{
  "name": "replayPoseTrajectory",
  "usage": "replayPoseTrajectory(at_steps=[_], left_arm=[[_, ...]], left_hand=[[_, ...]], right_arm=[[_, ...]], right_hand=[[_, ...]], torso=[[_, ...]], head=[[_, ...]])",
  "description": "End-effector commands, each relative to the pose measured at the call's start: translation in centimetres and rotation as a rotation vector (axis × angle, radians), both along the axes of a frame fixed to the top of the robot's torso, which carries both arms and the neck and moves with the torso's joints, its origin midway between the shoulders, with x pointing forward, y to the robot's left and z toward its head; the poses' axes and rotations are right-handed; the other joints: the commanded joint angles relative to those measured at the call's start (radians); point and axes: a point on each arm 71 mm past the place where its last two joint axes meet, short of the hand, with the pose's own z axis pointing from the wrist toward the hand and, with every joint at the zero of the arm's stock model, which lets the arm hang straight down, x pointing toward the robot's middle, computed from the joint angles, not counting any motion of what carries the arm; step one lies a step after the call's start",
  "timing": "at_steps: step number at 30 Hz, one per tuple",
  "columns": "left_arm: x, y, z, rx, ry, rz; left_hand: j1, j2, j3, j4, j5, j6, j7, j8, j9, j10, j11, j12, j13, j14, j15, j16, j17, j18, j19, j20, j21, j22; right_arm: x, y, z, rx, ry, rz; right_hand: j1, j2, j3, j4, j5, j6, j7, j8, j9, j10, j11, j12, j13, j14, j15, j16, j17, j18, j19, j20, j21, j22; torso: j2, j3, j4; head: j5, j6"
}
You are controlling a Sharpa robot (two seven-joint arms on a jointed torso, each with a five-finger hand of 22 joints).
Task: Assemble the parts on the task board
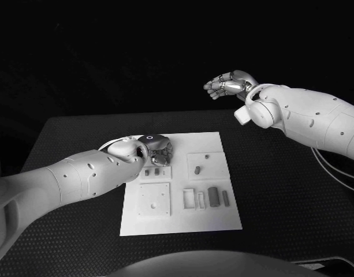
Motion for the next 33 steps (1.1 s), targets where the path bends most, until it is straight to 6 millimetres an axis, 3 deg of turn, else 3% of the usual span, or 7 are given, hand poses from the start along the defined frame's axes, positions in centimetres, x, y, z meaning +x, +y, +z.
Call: replayPoseTrajectory(at_steps=[1,24,33], left_arm=[[-0.71,-0.38,-0.91,0.015,0.057,-0.030],[-0.54,0.09,-1.70,0.025,0.063,-0.006],[-0.54,0.16,-1.71,0.013,0.075,-0.006]], left_hand=[[0.001,0.010,0.001,-0.002,-0.006,0.008,0.000,0.005,-0.002,0.009,-0.001,0.000,0.003,0.008,0.001,0.007,0.003,0.004,0.004,-0.055,0.004,0.002],[-0.004,0.035,0.002,0.000,-0.006,0.047,0.005,0.028,-0.007,0.053,-0.004,0.003,0.009,0.025,-0.004,0.035,0.007,0.005,0.020,-0.062,0.002,0.007],[0.010,0.075,0.025,-0.001,-0.009,0.083,0.009,0.049,-0.006,0.104,-0.007,0.010,0.017,0.064,-0.009,0.032,-0.006,0.011,0.039,-0.064,-0.017,-0.003]], right_arm=[[-0.02,0.17,0.04,0.004,-0.002,0.011],[0.00,0.30,0.01,0.004,0.001,0.014],[0.02,0.34,0.00,0.004,0.001,0.014]], right_hand=[[0.010,0.002,0.000,0.008,0.002,-0.005,0.021,0.007,-0.001,0.010,0.000,-0.003,0.001,-0.003,0.003,-0.007,-0.001,-0.012,0.005,-0.004,-0.006,0.001],[0.010,0.003,0.000,0.009,0.001,-0.005,0.021,0.007,-0.001,0.010,0.000,-0.004,0.001,-0.003,0.003,-0.007,-0.001,-0.012,0.005,-0.004,-0.008,0.002],[0.010,0.003,0.000,0.009,0.002,-0.005,0.021,0.007,-0.001,0.010,0.000,-0.004,0.001,-0.003,0.003,-0.007,-0.001,-0.012,0.005,-0.004,-0.008,0.002]], torso=[[-0.001,0.0001,0.0012],[0.000,-0.0017,-0.0002],[0.000,-0.0010,0.0015]], head=[[0.000,-0.001],[-0.003,-0.002],[-0.006,-0.005]])
